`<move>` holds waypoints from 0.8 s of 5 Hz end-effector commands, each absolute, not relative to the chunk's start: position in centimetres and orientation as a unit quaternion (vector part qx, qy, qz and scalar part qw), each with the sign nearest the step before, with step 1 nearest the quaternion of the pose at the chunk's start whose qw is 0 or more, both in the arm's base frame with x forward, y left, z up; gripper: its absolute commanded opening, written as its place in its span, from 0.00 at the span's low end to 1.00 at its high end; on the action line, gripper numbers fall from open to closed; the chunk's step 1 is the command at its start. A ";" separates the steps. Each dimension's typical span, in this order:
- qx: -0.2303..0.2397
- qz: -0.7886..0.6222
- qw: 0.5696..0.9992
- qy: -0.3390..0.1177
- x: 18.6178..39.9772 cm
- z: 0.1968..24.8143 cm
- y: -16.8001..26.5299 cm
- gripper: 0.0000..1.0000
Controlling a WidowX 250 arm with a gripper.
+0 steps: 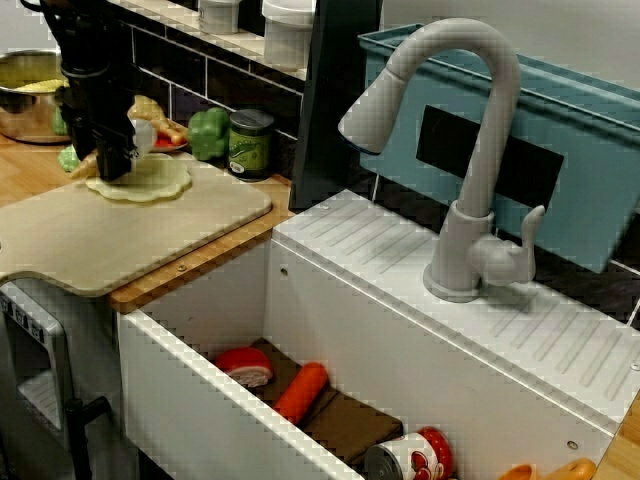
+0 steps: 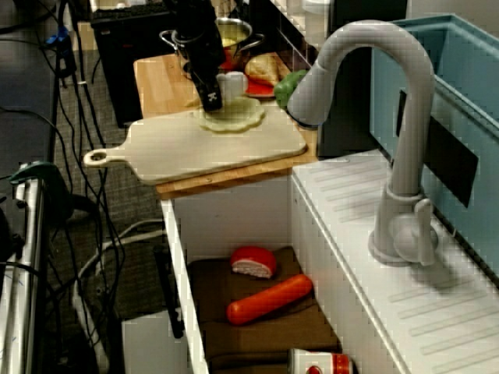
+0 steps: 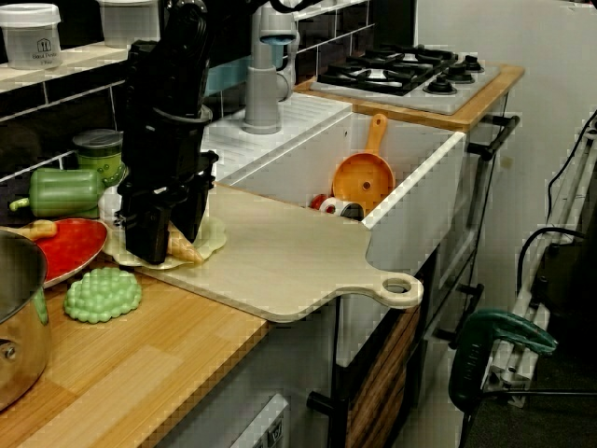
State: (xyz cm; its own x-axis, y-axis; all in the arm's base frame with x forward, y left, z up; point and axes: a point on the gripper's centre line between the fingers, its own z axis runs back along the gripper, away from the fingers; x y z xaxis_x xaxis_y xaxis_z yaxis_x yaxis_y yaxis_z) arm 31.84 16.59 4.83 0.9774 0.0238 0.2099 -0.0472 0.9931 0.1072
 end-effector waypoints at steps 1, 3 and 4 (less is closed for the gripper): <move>0.052 0.026 0.990 -0.131 32.1 10.5 17.9 0.00; 0.030 0.011 0.991 -0.130 31.3 13.7 18.0 0.00; 0.040 -0.054 0.987 -0.147 30.5 14.4 17.0 0.00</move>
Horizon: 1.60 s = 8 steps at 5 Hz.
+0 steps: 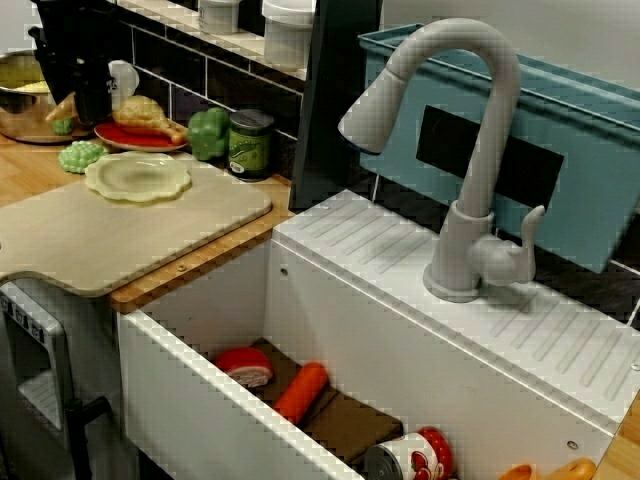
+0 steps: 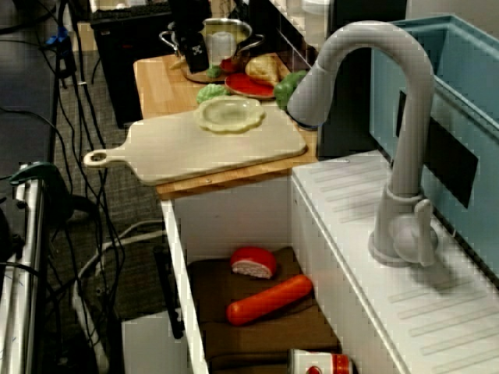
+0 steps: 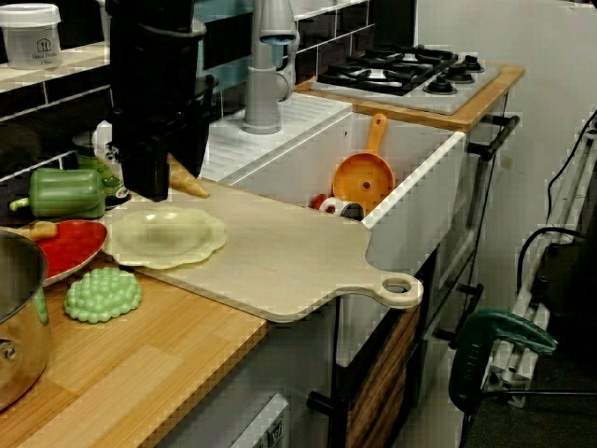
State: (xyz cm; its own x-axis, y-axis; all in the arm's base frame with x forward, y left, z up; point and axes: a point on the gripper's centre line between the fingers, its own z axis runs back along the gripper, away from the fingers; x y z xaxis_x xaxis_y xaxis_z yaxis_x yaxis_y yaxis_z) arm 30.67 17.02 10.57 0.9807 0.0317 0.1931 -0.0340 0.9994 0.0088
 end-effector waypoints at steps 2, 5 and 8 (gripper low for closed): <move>0.055 -0.121 0.980 -0.151 30.5 13.8 15.1 0.00; 0.043 -0.194 0.970 -0.137 30.1 14.1 11.5 0.00; 0.016 -0.253 0.958 -0.131 29.1 11.8 12.7 0.00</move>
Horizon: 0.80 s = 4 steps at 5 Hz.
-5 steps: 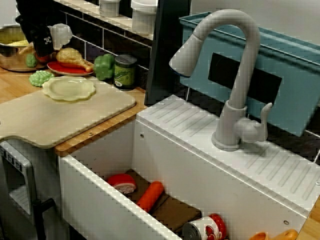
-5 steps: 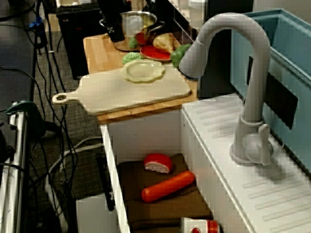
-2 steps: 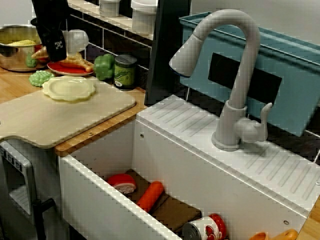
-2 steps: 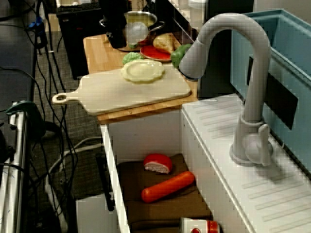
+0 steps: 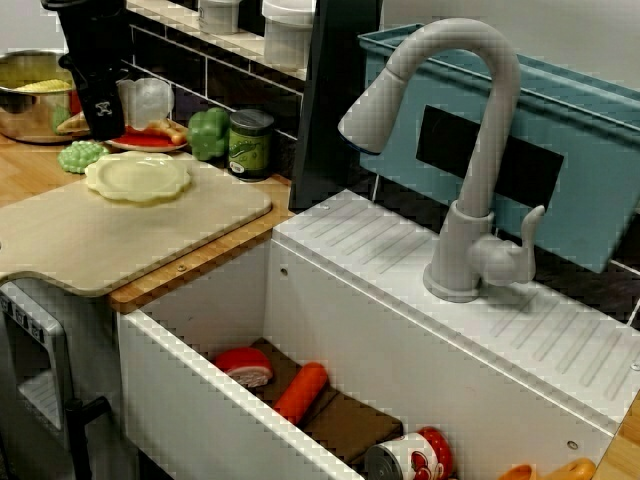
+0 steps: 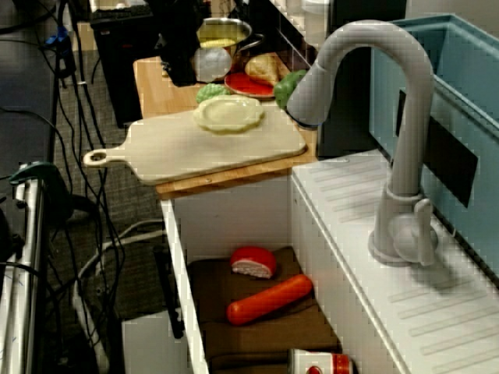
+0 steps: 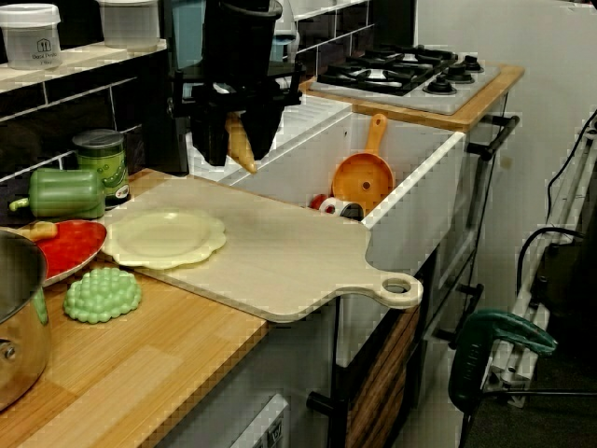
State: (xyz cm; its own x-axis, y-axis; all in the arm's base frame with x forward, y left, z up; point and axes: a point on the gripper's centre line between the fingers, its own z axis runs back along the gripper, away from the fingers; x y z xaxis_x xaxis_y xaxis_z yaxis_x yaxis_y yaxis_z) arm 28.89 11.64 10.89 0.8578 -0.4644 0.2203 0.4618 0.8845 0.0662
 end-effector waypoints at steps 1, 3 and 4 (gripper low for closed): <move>0.022 -0.258 0.956 -0.140 28.5 11.2 12.9 0.00; 0.027 -0.299 0.944 -0.138 27.9 9.9 12.4 0.00; 0.029 -0.304 0.942 -0.137 27.7 9.4 12.2 0.00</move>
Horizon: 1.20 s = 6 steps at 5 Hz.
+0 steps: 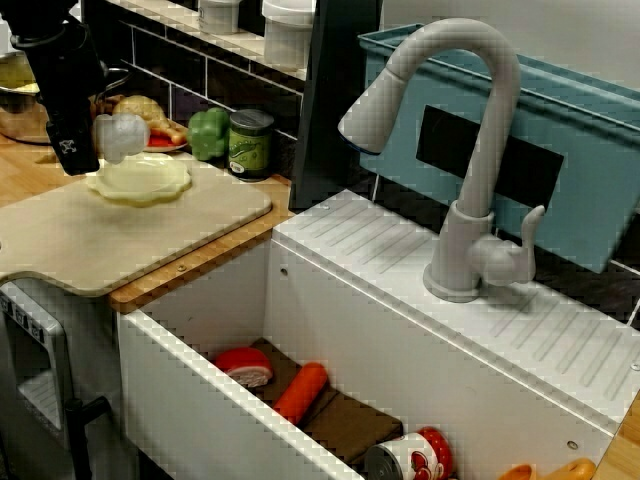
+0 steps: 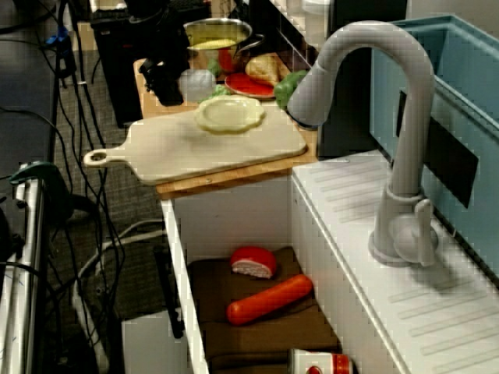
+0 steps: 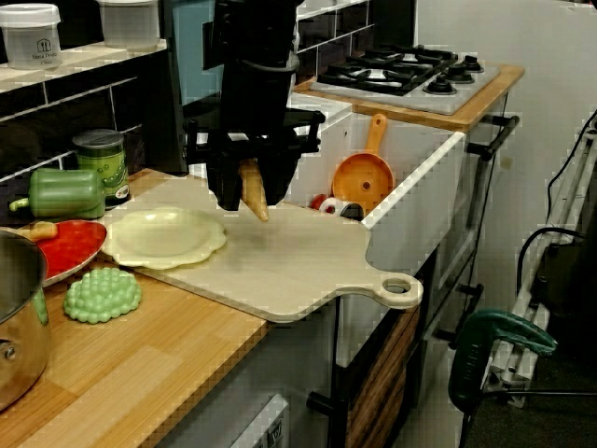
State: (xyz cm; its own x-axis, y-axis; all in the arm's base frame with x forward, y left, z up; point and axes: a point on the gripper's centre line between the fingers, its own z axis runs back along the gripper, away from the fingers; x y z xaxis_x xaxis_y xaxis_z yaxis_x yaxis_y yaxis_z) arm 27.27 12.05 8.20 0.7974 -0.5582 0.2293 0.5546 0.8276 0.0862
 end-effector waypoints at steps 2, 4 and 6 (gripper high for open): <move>0.043 -0.309 0.939 -0.143 27.0 8.5 12.1 0.00; 0.046 -0.270 0.950 -0.152 27.4 7.8 13.5 0.00; 0.056 -0.267 0.947 -0.172 27.5 7.8 13.8 0.00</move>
State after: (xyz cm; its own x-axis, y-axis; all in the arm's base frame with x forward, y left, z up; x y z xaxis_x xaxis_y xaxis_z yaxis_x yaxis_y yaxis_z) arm 27.07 13.25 6.61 0.8060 -0.5178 0.2868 0.4901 0.8555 0.1671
